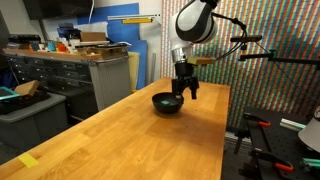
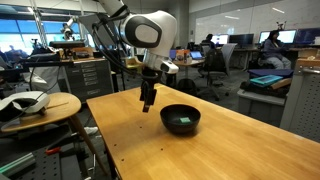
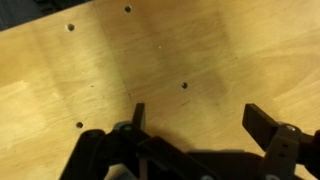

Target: Put the green cube in the bowl

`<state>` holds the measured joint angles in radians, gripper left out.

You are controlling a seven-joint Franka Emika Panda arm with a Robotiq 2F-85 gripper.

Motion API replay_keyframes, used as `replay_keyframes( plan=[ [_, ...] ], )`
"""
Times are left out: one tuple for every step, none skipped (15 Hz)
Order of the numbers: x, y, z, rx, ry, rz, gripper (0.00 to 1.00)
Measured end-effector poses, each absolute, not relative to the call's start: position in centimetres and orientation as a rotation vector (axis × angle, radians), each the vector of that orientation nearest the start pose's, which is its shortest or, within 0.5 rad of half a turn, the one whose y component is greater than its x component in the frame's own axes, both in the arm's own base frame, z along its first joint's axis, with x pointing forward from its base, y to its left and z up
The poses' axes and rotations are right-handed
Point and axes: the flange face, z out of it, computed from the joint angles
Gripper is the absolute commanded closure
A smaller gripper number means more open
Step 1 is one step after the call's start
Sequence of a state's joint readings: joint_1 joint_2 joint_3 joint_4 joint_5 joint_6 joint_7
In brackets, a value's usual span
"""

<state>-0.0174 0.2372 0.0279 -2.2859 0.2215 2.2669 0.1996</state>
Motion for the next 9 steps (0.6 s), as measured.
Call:
replay_keyframes(
  plan=[
    [49.6,1.5,23.0,-2.939,0.514,0.432,0.0],
    [48.9,1.8,23.0,-2.941,0.502,0.454,0.0],
    [48.2,2.2,23.1,-2.945,0.489,0.464,0.0],
    [47.7,2.6,23.3,-2.953,0.473,0.465,0.0],
    [47.4,2.8,23.3,-2.955,0.467,0.466,0.0],
    [47.4,2.8,23.3,-2.955,0.467,0.467,0.0],
    [47.4,2.8,23.2,-2.955,0.468,0.471,0.0],
    [47.4,2.7,23.0,-2.954,0.472,0.475,0.0],
    [47.4,2.6,22.9,-2.954,0.473,0.477,0.0]
  ],
)
